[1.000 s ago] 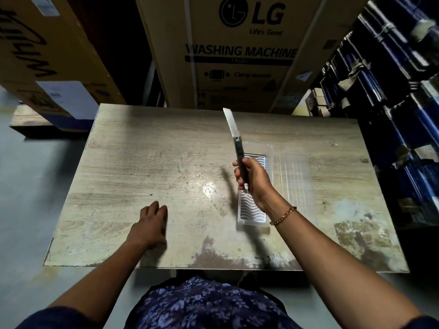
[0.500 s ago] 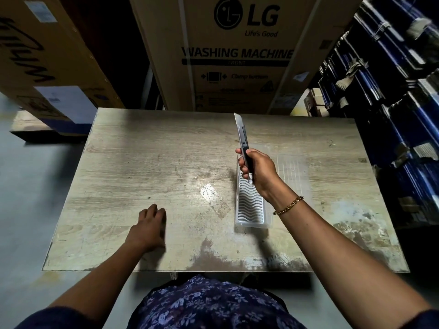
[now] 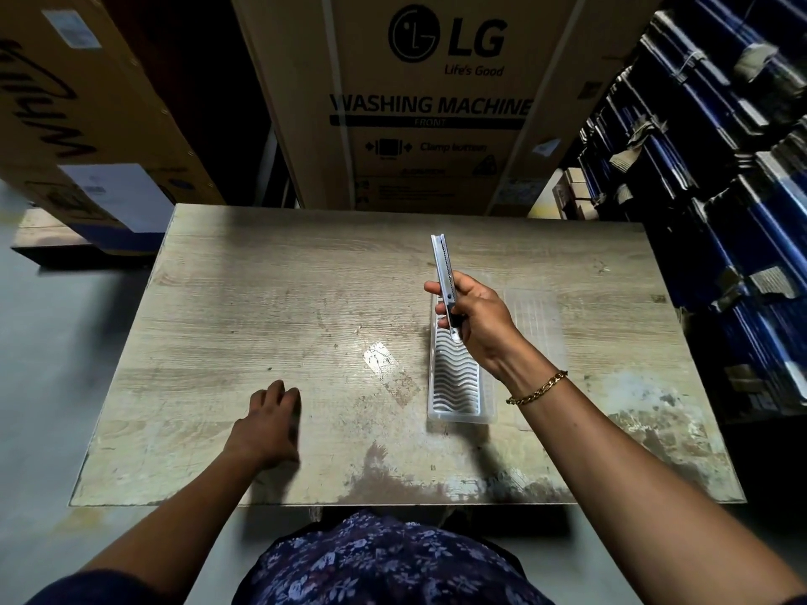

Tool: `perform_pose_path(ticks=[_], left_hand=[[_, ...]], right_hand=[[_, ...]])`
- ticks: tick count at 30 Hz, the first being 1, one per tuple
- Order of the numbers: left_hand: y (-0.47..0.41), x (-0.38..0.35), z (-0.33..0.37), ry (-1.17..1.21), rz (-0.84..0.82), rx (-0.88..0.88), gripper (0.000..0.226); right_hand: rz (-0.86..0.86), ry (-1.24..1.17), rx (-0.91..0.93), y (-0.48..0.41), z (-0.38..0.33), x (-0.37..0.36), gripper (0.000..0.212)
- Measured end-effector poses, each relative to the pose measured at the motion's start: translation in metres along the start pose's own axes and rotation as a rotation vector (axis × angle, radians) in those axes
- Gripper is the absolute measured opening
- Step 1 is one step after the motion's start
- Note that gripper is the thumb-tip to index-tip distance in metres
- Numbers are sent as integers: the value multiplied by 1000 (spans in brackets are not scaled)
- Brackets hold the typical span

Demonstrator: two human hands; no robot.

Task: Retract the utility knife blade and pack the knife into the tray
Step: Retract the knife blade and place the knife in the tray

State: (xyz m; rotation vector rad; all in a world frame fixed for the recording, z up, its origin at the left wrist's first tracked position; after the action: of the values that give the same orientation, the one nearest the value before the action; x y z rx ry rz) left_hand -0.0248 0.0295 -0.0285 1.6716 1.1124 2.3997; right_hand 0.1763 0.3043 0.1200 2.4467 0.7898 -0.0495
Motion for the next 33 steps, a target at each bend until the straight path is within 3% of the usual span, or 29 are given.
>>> perform_pose_path(ticks=[5,9,12,14,16,18,22,24,25,27,29,31,33], left_hand=[[1,1,0,3,1,3,95],[3,3,1,4,-14,7,96],[4,5,5,-21,-37,22,96],[5,8,10,-45,-50,52,88],[3,14,18,-59,-24,78,74],[-2,19,29,-52,27,59,66],[-13,19,57,-13,22,-17,79],[-18,15,69,-11,7,-48,85],[-20,13,73,4,-11,-53,87],[-20,5,77,21,-69,-58,93],[-19,-2,77,1,-107,-62,100],[-19,-6,74,-20,-105,-68,106],[-18,-5,73,-30,-102,-79,109]], right_hand=[[7,30,-14,1,4,4,61],[15,250,23,4,6,13,64],[65,656,169,11,7,24,65],[33,1150,254,17,12,28,69],[-89,1594,207,23,27,31,73],[-82,1755,172,30,40,37,75],[-37,1848,184,34,51,46,77],[33,1656,146,31,46,57,73],[53,1407,102,30,42,61,67],[76,622,-65,33,37,63,55],[54,-37,-182,39,40,56,57],[46,-290,-184,42,41,51,58],[42,-357,-159,42,41,49,58]])
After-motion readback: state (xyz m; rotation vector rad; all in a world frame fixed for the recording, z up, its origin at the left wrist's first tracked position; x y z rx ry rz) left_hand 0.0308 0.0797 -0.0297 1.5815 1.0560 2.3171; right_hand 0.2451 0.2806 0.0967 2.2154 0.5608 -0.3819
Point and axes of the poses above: each hand's wrist, its own y-axis away from the middle knuckle, its own x-axis out of the back of the hand, z = x × y, the point moved 3 cm from there along -y, towards the middle knuckle, and after that the axes turned 2 degrees about -x, right-handed, at the moved point
